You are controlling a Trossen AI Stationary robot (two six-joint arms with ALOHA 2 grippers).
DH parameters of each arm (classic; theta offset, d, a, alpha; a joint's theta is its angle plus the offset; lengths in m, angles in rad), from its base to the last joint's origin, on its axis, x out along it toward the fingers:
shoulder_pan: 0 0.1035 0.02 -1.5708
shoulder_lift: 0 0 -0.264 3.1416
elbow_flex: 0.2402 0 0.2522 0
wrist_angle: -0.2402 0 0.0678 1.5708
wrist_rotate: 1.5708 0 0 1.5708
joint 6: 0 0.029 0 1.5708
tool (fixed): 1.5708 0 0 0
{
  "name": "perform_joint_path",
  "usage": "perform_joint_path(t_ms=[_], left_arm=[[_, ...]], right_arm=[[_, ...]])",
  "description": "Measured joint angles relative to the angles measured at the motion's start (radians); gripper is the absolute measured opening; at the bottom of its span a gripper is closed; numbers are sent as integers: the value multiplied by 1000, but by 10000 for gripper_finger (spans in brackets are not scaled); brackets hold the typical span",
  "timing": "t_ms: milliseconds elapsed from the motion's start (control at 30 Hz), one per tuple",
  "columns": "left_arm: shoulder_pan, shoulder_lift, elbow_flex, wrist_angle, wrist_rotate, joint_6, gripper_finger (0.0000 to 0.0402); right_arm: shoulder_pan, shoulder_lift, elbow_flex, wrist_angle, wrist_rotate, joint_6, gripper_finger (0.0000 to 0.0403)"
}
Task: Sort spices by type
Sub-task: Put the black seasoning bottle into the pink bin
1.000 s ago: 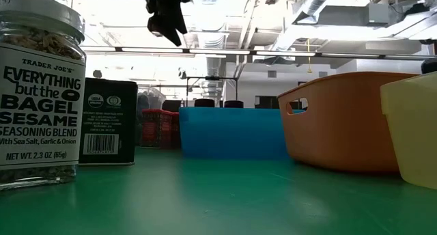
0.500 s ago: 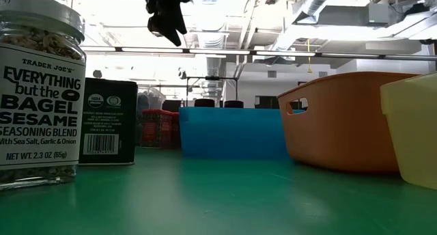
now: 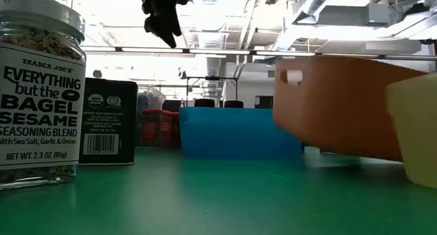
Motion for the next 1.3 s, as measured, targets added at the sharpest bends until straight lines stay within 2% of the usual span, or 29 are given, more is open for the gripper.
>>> perform_joint_path(t_ms=[133,333,533,667,767,933,1033,1133,1300], left_arm=[[0,0,0,3,0,7,255],[0,0,0,5,0,18,255],[-13,2,38,49,95,72,255],[-54,1,44,152,110,79,255],[-75,8,44,210,113,23,255],[-111,34,43,285,117,0,255],[-144,48,44,337,98,68,255],[-183,63,44,394,44,177,255],[-241,65,43,445,-138,338,255]], right_arm=[[-44,-42,12,-39,0,40,219],[-120,-126,37,-105,1,109,236],[-206,-202,117,-284,2,168,232],[-293,-255,191,-357,3,229,234],[-375,-288,248,-381,3,276,234],[-517,-312,358,-351,-9,316,234],[-610,-303,426,-303,-68,319,234],[-713,-289,482,-241,-183,324,235],[-879,-260,523,-129,-402,417,235]])
